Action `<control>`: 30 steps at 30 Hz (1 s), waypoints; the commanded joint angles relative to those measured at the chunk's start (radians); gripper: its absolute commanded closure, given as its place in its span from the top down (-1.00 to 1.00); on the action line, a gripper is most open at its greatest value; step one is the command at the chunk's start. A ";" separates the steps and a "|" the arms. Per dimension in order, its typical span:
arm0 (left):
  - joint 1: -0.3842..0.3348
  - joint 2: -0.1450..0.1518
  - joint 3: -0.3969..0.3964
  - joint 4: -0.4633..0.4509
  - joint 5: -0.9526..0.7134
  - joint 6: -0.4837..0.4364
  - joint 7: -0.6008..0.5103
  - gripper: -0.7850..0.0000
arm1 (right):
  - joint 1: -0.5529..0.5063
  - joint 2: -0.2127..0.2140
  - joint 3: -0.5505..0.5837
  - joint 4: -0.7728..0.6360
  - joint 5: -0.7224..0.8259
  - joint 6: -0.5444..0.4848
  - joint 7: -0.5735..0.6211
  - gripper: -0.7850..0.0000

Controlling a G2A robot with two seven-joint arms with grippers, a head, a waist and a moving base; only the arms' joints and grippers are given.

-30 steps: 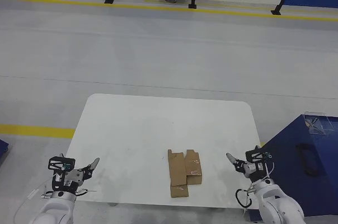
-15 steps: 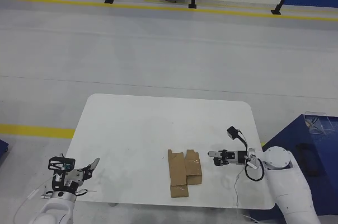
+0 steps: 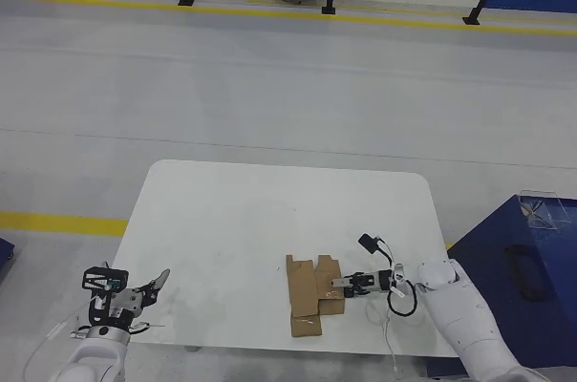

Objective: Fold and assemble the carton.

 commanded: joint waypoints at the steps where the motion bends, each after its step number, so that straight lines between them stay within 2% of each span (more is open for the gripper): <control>1: 0.000 0.000 0.000 0.000 0.000 0.000 0.000 1.00 | 0.007 -0.005 -0.016 0.014 -0.001 -0.004 -0.008 0.50; 3: 0.000 0.000 0.000 0.000 0.000 0.000 0.000 1.00 | 0.014 -0.012 -0.033 0.027 0.000 -0.007 -0.022 0.53; 5: 0.000 0.000 0.000 0.000 0.000 0.000 0.000 1.00 | 0.021 -0.019 -0.049 0.039 0.000 -0.009 -0.032 0.37; 9: 0.000 0.000 0.000 0.000 0.000 0.000 0.000 1.00 | 0.031 -0.028 -0.074 0.057 -0.004 -0.024 -0.060 0.34; 10: 0.000 0.000 0.000 0.000 0.000 0.000 0.000 1.00 | 0.033 -0.030 -0.077 0.061 -0.001 -0.031 -0.064 0.10; 11: 0.000 0.000 0.000 0.000 0.000 0.000 0.000 1.00 | 0.034 -0.031 -0.080 0.064 0.002 -0.038 -0.066 -0.29; 12: 0.000 0.000 0.000 0.000 0.000 0.000 0.000 1.00 | 0.036 -0.033 -0.084 0.067 0.013 -0.049 -0.066 -1.00; 17: 0.000 0.000 0.000 0.000 0.000 0.000 0.000 1.00 | 0.047 -0.041 -0.095 0.087 0.065 -0.077 -0.048 -1.00; 21: 0.000 0.000 0.000 0.000 0.000 0.000 0.000 1.00 | 0.027 -0.036 -0.121 0.011 0.148 -0.090 -0.060 -1.00; 25: 0.000 0.000 0.000 0.000 0.000 0.000 0.000 1.00 | -0.013 0.003 -0.130 -0.188 0.288 -0.073 -0.043 -1.00; 30: 0.000 0.000 0.000 0.000 0.000 0.000 0.000 1.00 | -0.064 0.069 -0.084 -0.535 0.464 0.002 0.032 -1.00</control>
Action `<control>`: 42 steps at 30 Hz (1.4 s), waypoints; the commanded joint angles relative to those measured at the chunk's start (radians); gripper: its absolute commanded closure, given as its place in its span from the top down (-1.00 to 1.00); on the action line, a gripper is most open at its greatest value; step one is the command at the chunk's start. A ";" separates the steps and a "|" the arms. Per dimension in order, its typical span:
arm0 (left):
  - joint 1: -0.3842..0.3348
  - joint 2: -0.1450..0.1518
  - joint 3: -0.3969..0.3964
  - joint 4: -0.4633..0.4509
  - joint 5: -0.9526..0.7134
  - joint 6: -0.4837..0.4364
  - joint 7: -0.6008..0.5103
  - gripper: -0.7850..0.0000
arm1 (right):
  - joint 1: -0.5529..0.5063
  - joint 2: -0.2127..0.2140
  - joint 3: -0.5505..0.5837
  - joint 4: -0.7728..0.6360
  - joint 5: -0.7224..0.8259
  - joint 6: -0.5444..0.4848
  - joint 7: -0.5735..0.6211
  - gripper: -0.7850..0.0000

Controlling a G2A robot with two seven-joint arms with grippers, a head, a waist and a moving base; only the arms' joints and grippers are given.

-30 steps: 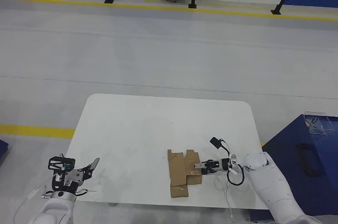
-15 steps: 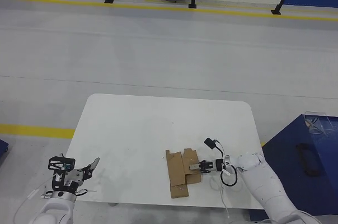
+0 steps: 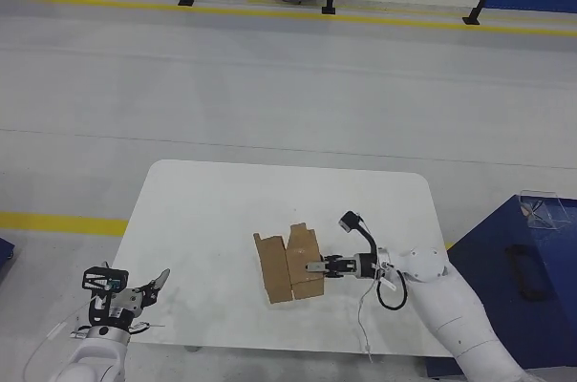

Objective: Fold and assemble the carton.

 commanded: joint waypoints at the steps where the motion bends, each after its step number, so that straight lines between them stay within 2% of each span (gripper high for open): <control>1: 0.000 0.000 0.000 0.000 0.000 0.000 0.000 1.00 | -0.017 0.022 0.024 -0.143 0.037 0.016 0.016 -1.00; 4: 0.000 0.000 0.000 0.000 0.000 0.000 0.000 1.00 | -0.036 0.047 0.062 -0.304 0.053 0.013 0.013 -1.00; 8: 0.000 0.000 0.000 0.000 0.000 0.000 0.000 1.00 | -0.093 0.066 0.131 -0.470 -0.003 -0.072 -0.073 -1.00; 13: 0.000 0.000 0.000 0.000 0.000 0.000 0.000 1.00 | -0.128 0.083 0.203 -0.600 0.004 -0.043 -0.068 -1.00; 40: 0.000 0.000 0.000 0.000 0.000 0.000 0.000 1.00 | -0.138 0.085 0.211 -0.610 -0.010 -0.044 -0.089 -1.00; 42: 0.000 0.000 0.000 0.000 0.000 0.000 0.000 1.00 | -0.161 0.085 0.225 -0.610 0.074 -0.088 -0.111 -1.00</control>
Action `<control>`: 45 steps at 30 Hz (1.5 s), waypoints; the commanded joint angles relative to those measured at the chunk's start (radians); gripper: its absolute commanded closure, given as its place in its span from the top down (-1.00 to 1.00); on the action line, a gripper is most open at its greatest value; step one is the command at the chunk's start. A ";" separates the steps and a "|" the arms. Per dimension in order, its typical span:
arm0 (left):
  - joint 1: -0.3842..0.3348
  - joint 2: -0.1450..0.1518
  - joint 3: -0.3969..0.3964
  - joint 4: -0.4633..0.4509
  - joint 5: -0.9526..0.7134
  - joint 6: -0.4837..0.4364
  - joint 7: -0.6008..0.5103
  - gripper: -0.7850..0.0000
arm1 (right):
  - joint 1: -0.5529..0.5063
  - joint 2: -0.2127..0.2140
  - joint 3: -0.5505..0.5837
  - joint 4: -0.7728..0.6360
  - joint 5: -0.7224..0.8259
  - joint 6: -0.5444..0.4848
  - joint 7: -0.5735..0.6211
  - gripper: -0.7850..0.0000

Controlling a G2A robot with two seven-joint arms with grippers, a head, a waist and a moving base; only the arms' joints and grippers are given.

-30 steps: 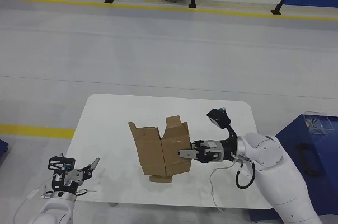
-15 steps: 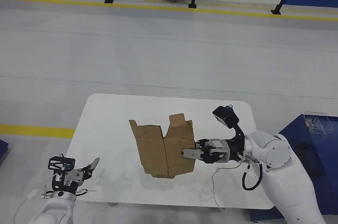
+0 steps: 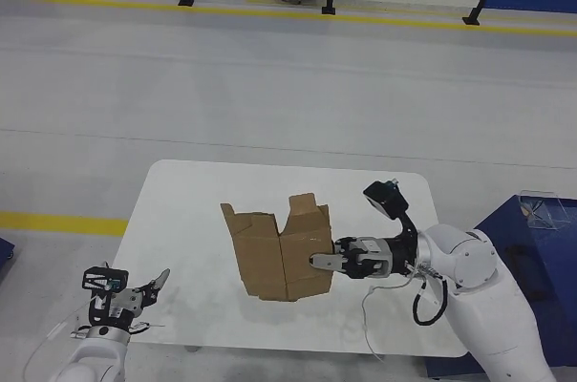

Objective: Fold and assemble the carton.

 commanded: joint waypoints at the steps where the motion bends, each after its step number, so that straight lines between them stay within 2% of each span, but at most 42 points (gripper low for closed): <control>1: 0.000 0.000 0.000 0.000 0.000 0.000 0.000 1.00 | -0.024 0.002 0.019 0.003 0.143 -0.041 -0.003 -1.00; 3: 0.000 0.000 0.000 0.000 0.000 0.000 0.000 1.00 | -0.052 0.007 0.045 -0.013 0.264 -0.045 -0.007 -1.00; 6: 0.000 0.000 0.000 0.000 0.000 0.000 0.000 1.00 | -0.101 0.009 0.069 -0.015 0.568 0.002 0.040 -1.00; 10: 0.000 0.000 0.000 0.000 0.000 0.000 0.000 1.00 | -0.122 -0.008 0.081 0.084 0.986 0.166 0.204 -1.00; 14: 0.000 0.000 0.000 0.000 0.000 0.000 0.000 1.00 | -0.095 -0.046 -0.005 0.255 1.278 0.328 0.360 -1.00; 20: 0.000 0.000 0.000 0.000 0.000 0.000 0.000 1.00 | -0.036 -0.113 -0.187 0.428 1.554 0.591 0.360 -1.00; 24: 0.000 0.000 0.000 0.000 0.000 0.000 0.000 1.00 | -0.026 -0.166 -0.314 0.513 1.758 0.787 0.284 -1.00; 28: 0.000 0.000 0.000 0.000 0.000 0.000 0.000 1.00 | -0.022 -0.212 -0.400 0.564 1.903 0.914 0.210 -1.00; 32: 0.000 0.000 0.000 0.000 0.000 0.000 0.000 1.00 | -0.002 -0.239 -0.416 0.596 1.888 0.928 0.235 -1.00; 35: 0.000 0.000 0.000 0.000 0.000 0.000 0.000 1.00 | 0.046 -0.236 -0.355 0.624 1.696 0.767 0.360 -1.00; 37: 0.000 0.000 0.000 0.000 0.000 0.000 0.000 1.00 | 0.060 -0.229 -0.292 0.598 1.622 0.680 0.360 -1.00; 42: 0.000 0.000 0.000 0.000 0.000 0.000 0.000 1.00 | 0.024 -0.183 -0.025 0.442 1.281 0.337 0.360 -1.00; 45: 0.000 0.000 0.000 0.000 0.000 0.000 0.000 1.00 | -0.025 -0.164 0.182 0.315 1.029 0.284 0.323 -1.00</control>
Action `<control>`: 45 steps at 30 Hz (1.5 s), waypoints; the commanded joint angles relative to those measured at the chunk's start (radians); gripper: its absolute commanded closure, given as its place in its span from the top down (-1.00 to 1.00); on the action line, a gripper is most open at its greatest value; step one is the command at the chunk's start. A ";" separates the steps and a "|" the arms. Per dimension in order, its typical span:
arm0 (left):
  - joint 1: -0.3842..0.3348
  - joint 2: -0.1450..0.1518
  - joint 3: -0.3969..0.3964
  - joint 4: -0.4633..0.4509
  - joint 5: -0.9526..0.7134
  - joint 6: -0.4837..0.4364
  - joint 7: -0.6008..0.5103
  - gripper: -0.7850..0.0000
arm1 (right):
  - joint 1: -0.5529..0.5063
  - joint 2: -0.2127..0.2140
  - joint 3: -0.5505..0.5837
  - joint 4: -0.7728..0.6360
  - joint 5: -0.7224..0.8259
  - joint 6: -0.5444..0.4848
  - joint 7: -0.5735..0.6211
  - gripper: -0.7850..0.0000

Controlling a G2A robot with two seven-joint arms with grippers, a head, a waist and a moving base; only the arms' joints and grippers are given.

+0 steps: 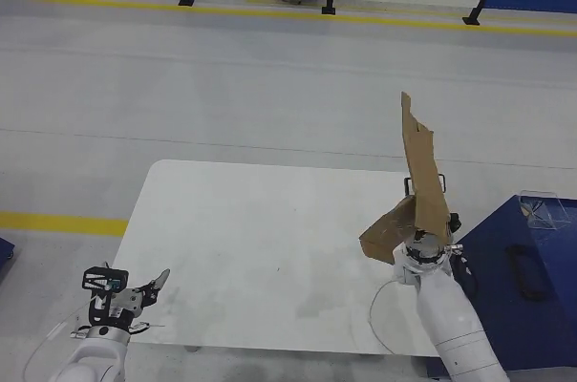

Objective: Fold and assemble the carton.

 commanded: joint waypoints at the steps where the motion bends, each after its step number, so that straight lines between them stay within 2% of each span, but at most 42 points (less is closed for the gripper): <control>1: 0.000 0.000 0.000 0.000 0.000 0.000 0.000 1.00 | -0.038 0.003 0.135 -0.109 -0.210 0.003 -0.040 -1.00; 4: 0.000 0.000 0.000 0.000 0.000 0.000 0.000 1.00 | -0.111 -0.003 0.214 -0.253 -0.513 -0.114 -0.157 -1.00; 8: 0.000 0.000 0.000 0.000 0.000 0.000 0.000 1.00 | -0.185 -0.009 0.160 -0.352 -0.849 -0.281 -0.324 -1.00; 13: 0.000 0.000 0.000 0.000 0.000 0.000 0.000 1.00 | -0.229 0.021 0.018 -0.330 -1.212 -0.555 -0.598 -1.00; 15: 0.000 0.000 0.000 0.000 0.000 0.000 0.000 1.00 | -0.225 0.035 -0.018 -0.297 -1.289 -0.631 -0.674 -1.00; 24: 0.000 0.000 0.000 0.000 0.000 0.000 0.000 1.00 | -0.224 0.035 -0.012 -0.298 -1.305 -0.629 -0.674 -1.00; 26: 0.000 0.000 0.000 0.000 0.000 0.000 0.000 1.00 | -0.211 0.040 0.056 -0.333 -1.471 -0.642 -0.694 -1.00; 30: 0.000 0.000 0.000 0.000 0.000 0.000 0.000 1.00 | -0.238 0.035 0.238 -0.522 -1.798 -0.663 -0.875 -1.00; 34: 0.000 0.000 0.000 0.000 0.000 0.000 0.000 1.00 | -0.295 0.017 0.428 -0.715 -2.141 -0.641 -1.125 -1.00; 37: 0.000 0.000 0.000 0.000 0.000 0.000 0.000 1.00 | -0.325 0.004 0.539 -0.847 -2.403 -0.582 -1.298 -1.00; 41: 0.000 0.000 0.000 0.000 0.000 0.000 0.000 1.00 | -0.369 -0.007 0.626 -0.970 -2.807 -0.492 -1.552 -1.00; 43: 0.000 0.000 0.000 0.000 0.000 0.000 0.000 1.00 | -0.378 -0.006 0.632 -0.970 -2.963 -0.463 -1.682 -1.00; 45: 0.000 0.000 0.000 0.000 0.000 0.000 0.000 1.00 | -0.389 -0.001 0.631 -0.970 -3.192 -0.405 -1.845 -1.00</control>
